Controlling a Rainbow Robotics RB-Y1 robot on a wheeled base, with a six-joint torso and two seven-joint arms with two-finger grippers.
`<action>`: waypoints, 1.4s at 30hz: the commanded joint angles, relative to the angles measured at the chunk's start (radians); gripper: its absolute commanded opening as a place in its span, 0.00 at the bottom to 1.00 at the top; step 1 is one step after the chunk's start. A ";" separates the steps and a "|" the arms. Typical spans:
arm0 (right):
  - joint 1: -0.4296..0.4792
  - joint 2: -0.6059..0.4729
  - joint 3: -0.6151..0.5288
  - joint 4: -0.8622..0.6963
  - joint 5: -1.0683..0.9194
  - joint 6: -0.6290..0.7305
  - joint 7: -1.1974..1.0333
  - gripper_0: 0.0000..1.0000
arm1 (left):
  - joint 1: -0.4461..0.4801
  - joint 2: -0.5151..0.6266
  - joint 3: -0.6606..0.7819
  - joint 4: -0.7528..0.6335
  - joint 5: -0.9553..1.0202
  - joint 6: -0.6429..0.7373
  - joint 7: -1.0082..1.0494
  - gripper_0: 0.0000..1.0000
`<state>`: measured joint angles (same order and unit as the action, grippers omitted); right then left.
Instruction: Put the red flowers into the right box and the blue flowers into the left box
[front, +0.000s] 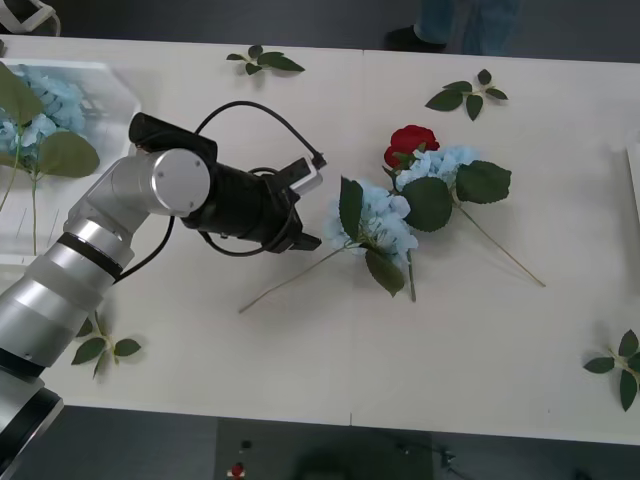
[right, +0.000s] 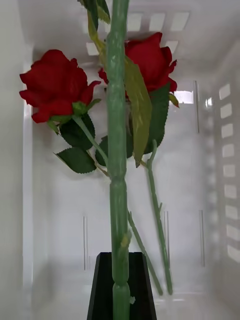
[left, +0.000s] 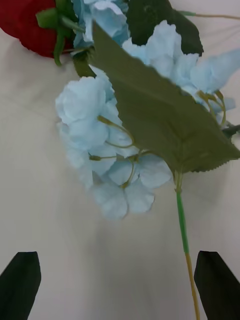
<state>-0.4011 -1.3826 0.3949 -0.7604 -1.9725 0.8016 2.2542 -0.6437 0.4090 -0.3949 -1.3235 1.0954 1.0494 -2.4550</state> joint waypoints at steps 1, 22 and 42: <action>0.005 -0.045 -0.021 0.015 0.003 -0.005 -0.005 0.00 | -0.010 0.001 0.014 -0.023 -0.040 0.032 0.022 0.90; 0.004 -0.032 -0.021 -0.037 -0.022 -0.044 -0.001 1.00 | 0.082 -0.114 0.013 -0.057 -0.126 0.047 0.013 0.87; 0.005 0.208 -0.222 -0.277 -0.384 0.238 0.375 1.00 | 0.101 -0.159 -0.045 -0.080 -0.304 -0.002 0.051 0.50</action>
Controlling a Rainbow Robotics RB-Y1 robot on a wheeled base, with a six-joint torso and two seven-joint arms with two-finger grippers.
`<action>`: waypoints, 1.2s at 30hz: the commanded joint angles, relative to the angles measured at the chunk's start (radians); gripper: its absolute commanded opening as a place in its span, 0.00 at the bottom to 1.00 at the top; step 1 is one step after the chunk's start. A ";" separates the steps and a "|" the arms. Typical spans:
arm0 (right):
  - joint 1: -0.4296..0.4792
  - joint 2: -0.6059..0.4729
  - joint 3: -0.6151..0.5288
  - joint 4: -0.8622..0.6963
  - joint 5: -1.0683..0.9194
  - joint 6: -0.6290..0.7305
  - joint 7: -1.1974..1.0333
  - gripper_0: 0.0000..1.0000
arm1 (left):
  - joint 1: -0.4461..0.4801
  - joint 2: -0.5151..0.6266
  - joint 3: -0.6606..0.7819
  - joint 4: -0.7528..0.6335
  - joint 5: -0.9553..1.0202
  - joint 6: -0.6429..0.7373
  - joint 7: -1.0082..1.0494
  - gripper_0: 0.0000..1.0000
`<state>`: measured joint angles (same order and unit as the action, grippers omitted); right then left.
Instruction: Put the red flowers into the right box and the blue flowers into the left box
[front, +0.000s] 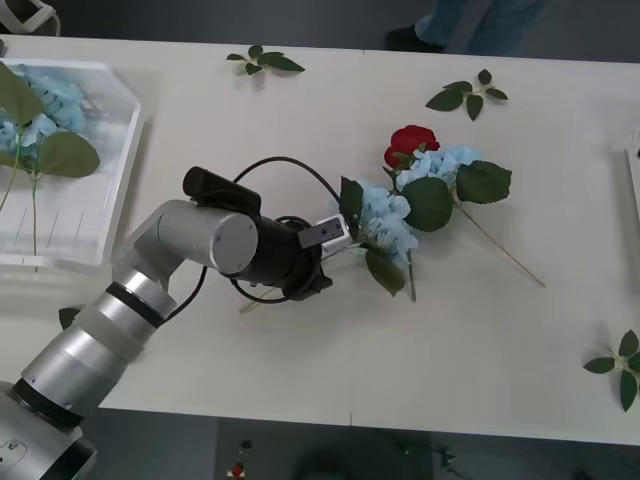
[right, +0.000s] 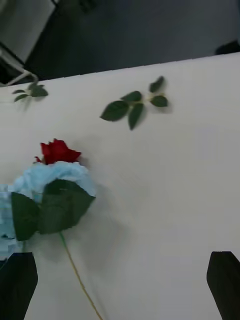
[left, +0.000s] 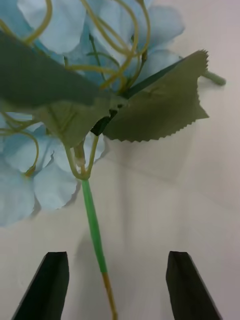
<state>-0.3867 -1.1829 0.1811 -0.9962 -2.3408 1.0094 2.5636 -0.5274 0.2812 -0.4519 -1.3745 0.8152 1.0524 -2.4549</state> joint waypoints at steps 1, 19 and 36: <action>-0.009 0.014 -0.008 -0.055 -0.028 0.034 0.090 1.00 | -0.014 -0.036 0.012 -0.029 -0.030 -0.005 0.057 0.42; -0.035 0.100 -0.008 -0.150 -0.068 0.052 0.136 1.00 | 0.033 0.010 0.105 -0.067 0.168 -0.114 0.080 0.00; -0.035 0.169 -0.009 -0.236 -0.143 0.159 0.142 1.00 | 0.165 0.345 0.599 -0.307 0.565 -0.110 0.076 0.00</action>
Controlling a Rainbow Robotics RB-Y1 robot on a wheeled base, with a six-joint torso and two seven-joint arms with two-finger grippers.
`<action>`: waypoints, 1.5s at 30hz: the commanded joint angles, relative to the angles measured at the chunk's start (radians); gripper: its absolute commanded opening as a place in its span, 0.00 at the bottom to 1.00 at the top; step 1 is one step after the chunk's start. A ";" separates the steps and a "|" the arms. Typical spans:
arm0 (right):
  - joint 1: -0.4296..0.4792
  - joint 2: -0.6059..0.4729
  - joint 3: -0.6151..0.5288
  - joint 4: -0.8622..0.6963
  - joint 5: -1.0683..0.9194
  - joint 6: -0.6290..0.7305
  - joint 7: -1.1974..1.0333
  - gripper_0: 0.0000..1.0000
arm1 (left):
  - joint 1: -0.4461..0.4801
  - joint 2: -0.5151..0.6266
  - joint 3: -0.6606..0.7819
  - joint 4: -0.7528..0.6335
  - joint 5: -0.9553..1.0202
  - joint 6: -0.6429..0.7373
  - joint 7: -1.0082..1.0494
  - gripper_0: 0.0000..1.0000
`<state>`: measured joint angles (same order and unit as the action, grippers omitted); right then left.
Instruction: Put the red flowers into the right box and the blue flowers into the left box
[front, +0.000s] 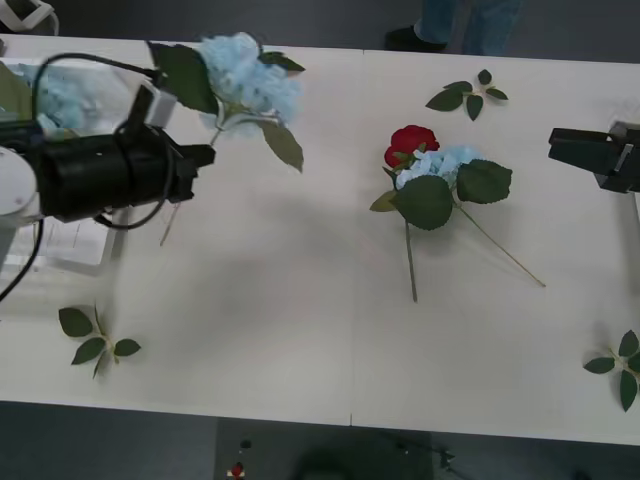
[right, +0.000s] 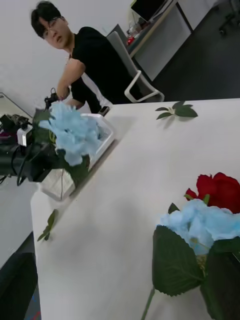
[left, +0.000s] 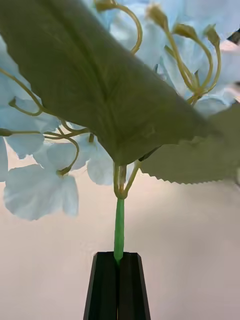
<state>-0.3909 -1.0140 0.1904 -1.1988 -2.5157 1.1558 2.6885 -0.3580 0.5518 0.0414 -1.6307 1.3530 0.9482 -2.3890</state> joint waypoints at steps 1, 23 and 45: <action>-0.031 0.000 -0.019 -0.036 0.069 0.012 0.017 1.00 | -0.004 0.100 0.141 -0.051 0.029 -0.006 0.010 0.00; -0.157 0.117 0.198 -0.025 0.722 -0.289 -0.122 1.00 | 0.229 0.358 0.500 0.069 0.069 -0.006 0.004 0.15; -0.301 0.209 0.383 0.189 0.890 -0.374 -0.231 1.00 | 0.024 0.356 0.252 -0.026 0.241 0.179 -0.007 0.98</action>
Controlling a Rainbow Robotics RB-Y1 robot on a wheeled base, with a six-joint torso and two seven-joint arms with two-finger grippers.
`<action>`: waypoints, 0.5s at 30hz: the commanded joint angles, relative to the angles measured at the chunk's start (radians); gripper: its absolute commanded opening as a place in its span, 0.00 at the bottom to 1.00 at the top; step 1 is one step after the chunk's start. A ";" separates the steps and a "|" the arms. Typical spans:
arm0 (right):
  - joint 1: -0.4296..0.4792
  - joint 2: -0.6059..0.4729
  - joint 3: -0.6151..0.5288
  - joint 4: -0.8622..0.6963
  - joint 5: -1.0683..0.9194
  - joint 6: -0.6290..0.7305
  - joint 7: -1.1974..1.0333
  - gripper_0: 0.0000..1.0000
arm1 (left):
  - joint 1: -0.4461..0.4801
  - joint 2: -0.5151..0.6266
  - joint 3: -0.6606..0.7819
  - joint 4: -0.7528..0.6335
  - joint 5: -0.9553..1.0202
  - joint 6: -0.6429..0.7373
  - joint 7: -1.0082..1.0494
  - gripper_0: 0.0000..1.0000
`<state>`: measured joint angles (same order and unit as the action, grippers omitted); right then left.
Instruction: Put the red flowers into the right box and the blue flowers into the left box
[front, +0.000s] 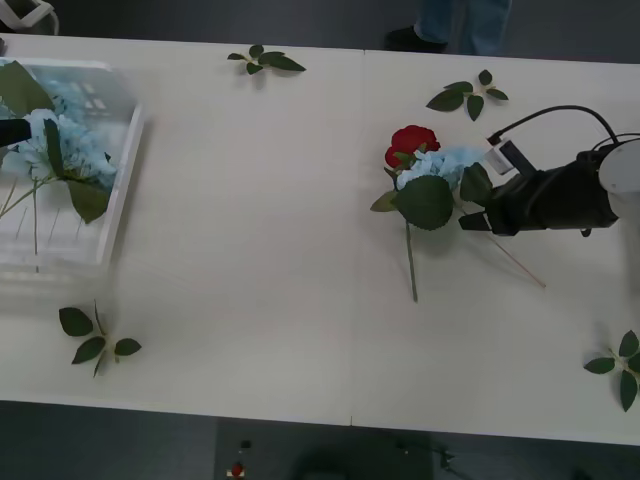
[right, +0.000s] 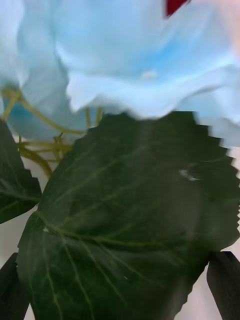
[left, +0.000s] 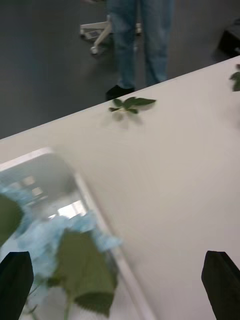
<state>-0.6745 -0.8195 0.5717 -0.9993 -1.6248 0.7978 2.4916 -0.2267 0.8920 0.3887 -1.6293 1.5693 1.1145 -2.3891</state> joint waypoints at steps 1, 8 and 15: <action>-0.019 0.017 0.004 -0.012 -0.001 -0.015 -0.034 1.00 | -0.137 0.016 -0.142 -0.027 0.021 0.013 -0.005 0.98; -0.017 0.029 0.010 -0.022 -0.017 -0.022 -0.034 0.02 | -0.252 -0.065 -0.326 -0.027 -0.089 0.011 0.076 0.98; -0.017 0.031 0.010 -0.027 -0.059 -0.043 -0.026 0.00 | -0.260 -0.226 -0.361 -0.026 -0.160 0.011 0.067 0.99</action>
<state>-0.6746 -0.7856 0.5960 -1.0006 -1.6657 0.7601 2.4891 -0.4812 0.7083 0.0100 -1.6294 1.4128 1.1260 -2.3496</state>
